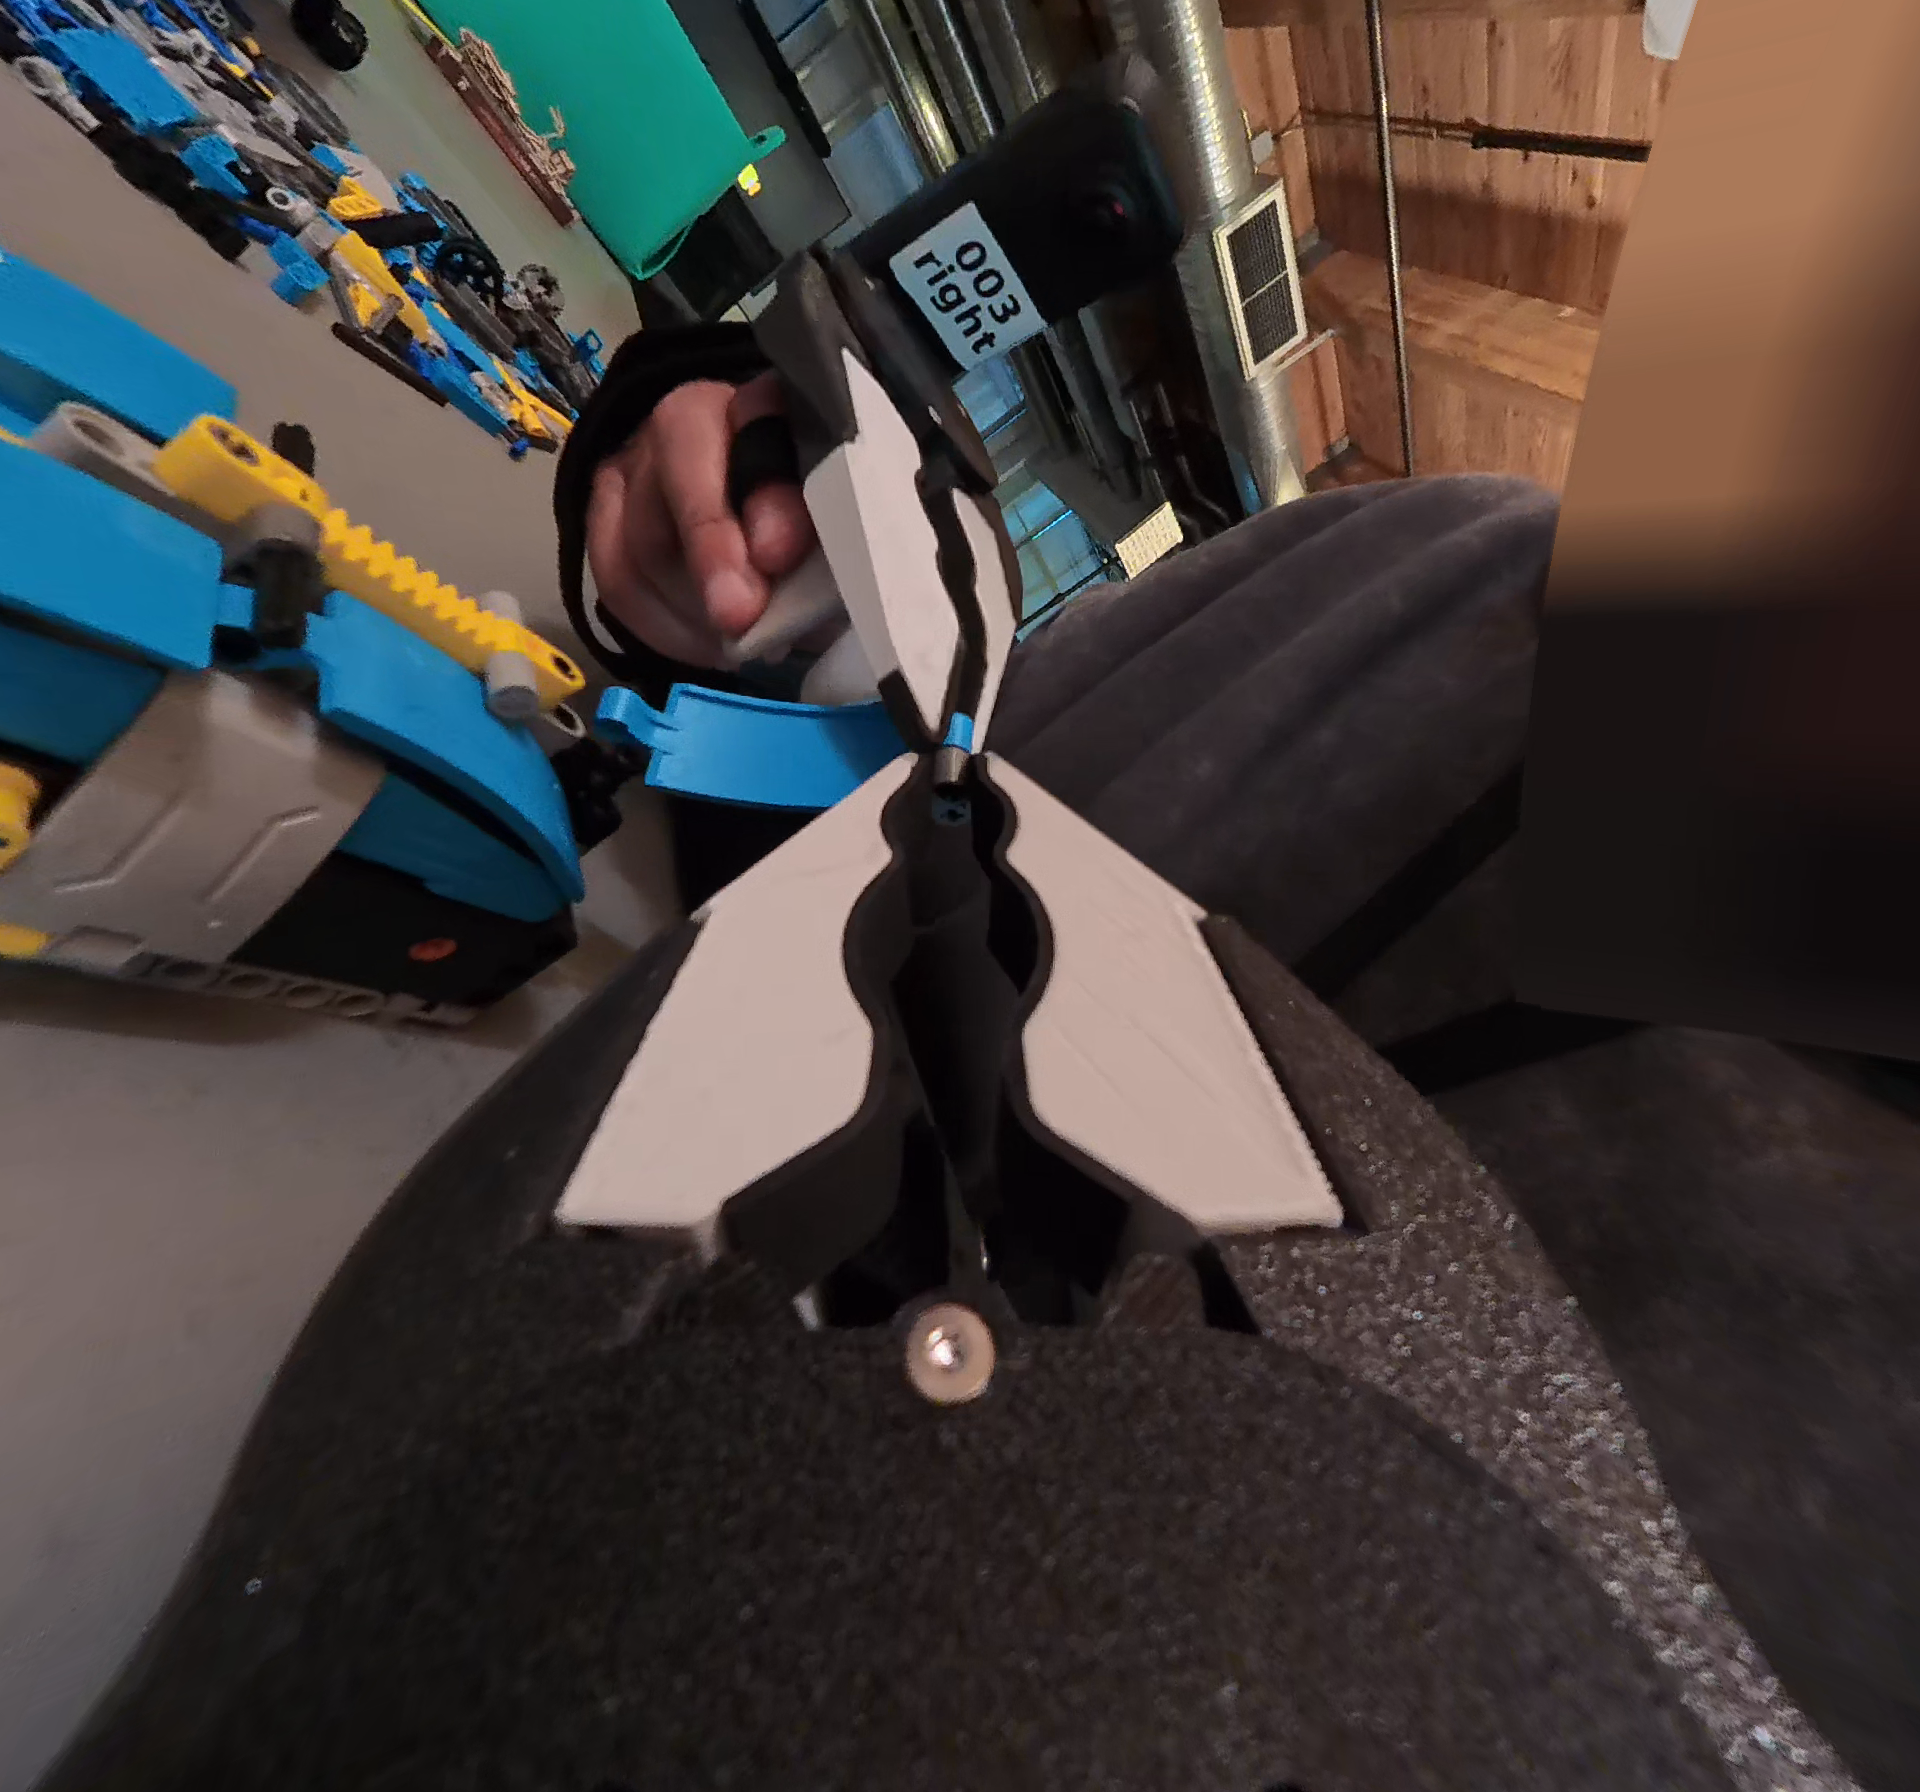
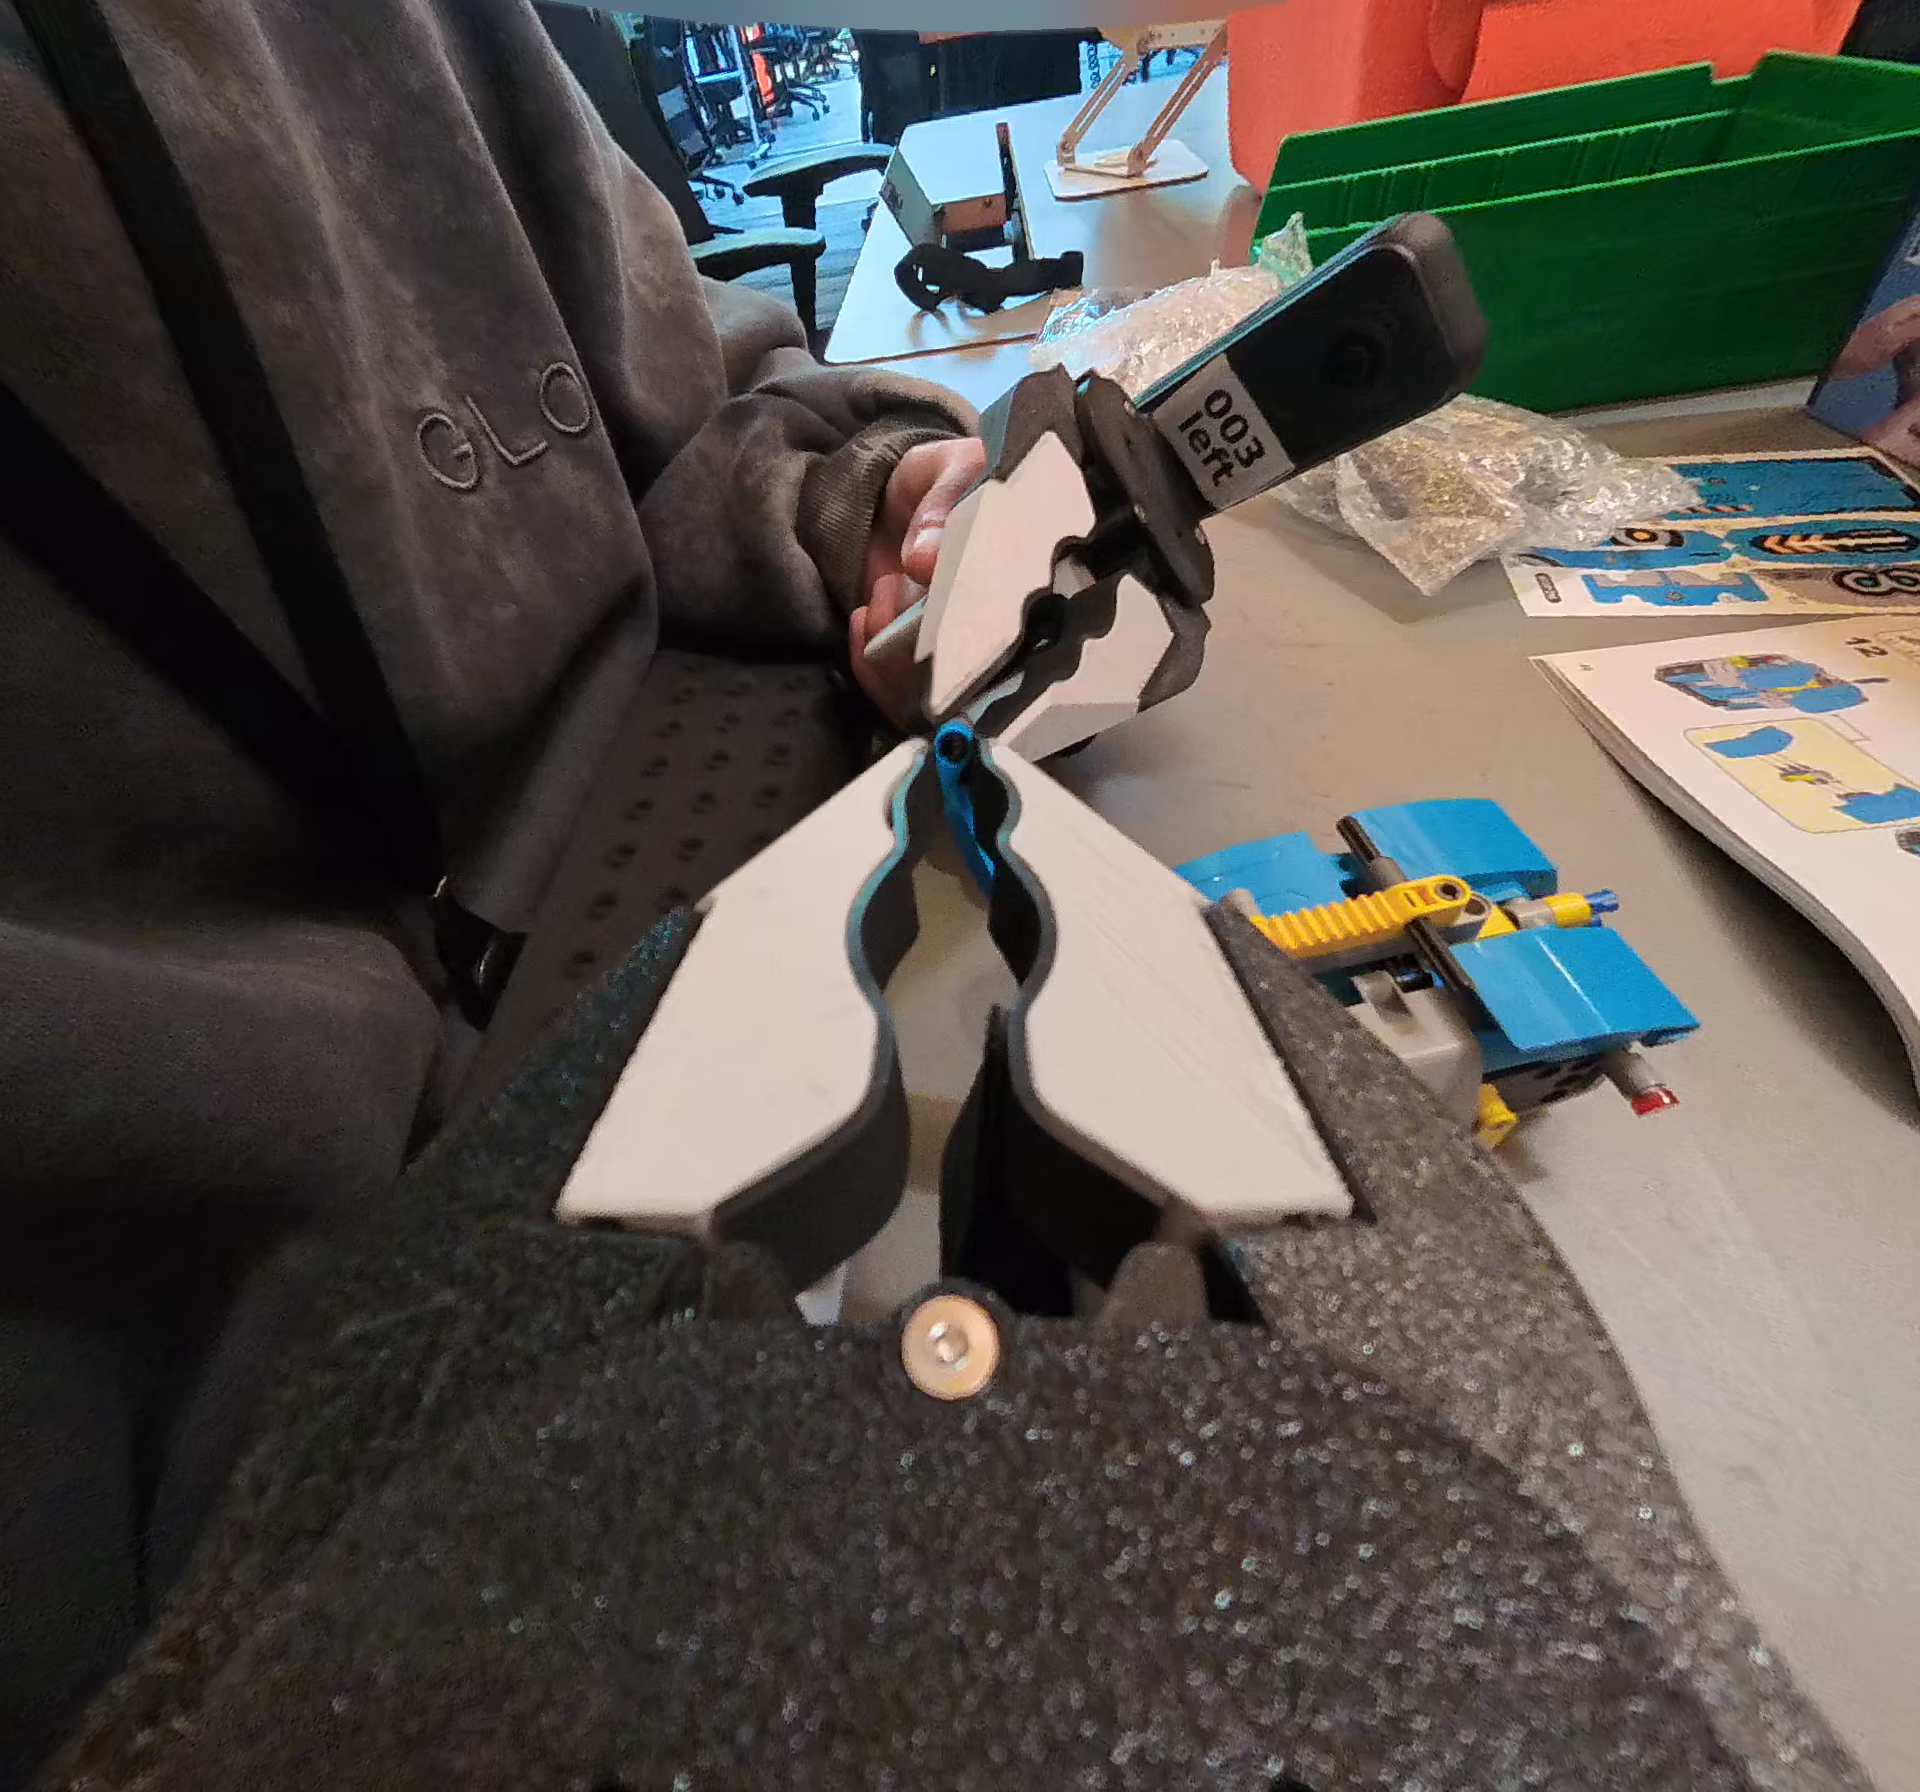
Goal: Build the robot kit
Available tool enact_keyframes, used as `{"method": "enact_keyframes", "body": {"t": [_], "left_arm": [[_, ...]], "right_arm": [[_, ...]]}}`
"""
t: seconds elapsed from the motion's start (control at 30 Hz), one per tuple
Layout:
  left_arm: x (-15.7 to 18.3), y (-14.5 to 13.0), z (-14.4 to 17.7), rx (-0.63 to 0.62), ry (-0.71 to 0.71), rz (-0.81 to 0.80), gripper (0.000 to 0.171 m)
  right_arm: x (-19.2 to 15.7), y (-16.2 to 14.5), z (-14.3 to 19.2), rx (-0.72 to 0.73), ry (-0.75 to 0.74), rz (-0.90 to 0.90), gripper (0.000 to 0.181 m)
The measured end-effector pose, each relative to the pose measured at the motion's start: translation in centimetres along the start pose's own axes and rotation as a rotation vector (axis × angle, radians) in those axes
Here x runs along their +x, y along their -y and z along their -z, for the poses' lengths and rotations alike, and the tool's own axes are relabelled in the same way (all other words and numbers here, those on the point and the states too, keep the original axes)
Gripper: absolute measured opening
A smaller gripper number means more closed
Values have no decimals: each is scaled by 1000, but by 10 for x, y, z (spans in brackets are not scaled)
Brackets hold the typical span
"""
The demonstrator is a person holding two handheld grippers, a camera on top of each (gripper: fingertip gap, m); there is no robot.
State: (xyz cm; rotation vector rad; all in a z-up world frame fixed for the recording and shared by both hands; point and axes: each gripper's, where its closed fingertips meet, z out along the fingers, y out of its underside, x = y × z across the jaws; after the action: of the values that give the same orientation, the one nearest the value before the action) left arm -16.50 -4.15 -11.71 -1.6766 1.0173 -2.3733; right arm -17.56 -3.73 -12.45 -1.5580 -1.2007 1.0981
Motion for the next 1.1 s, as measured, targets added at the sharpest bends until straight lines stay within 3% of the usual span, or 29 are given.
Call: {"method": "enact_keyframes", "body": {"t": [0.17, 0.27, 0.4, 0.57, 0.7, 0.93, 1.1], "left_arm": [[0, 4, 0, 22, 26, -55, 6], [-7, 9, 2, 20, 153, -225, 27], [-8, 19, 10, 33, 300, -480, 28], [-19, 19, 8, -19, 480, -748, 28], [-27, 17, 2, -43, 517, -752, 28], [-42, 35, 8, -40, 625, -795, 27], [-59, 46, 13, -194, 730, -900, 27]], "right_arm": [[5, 3, 4, -1, -31, -74, 6], [8, 3, 10, 1, -39, -214, 6], [19, 15, 33, 130, -61, -413, 6], [35, -2, 44, 239, 15, -819, 6], [53, -21, 41, 301, 0, -941, 7], [78, -40, 36, 280, -75, -980, 8], [79, -38, 31, 271, -21, -1025, 6]]}}
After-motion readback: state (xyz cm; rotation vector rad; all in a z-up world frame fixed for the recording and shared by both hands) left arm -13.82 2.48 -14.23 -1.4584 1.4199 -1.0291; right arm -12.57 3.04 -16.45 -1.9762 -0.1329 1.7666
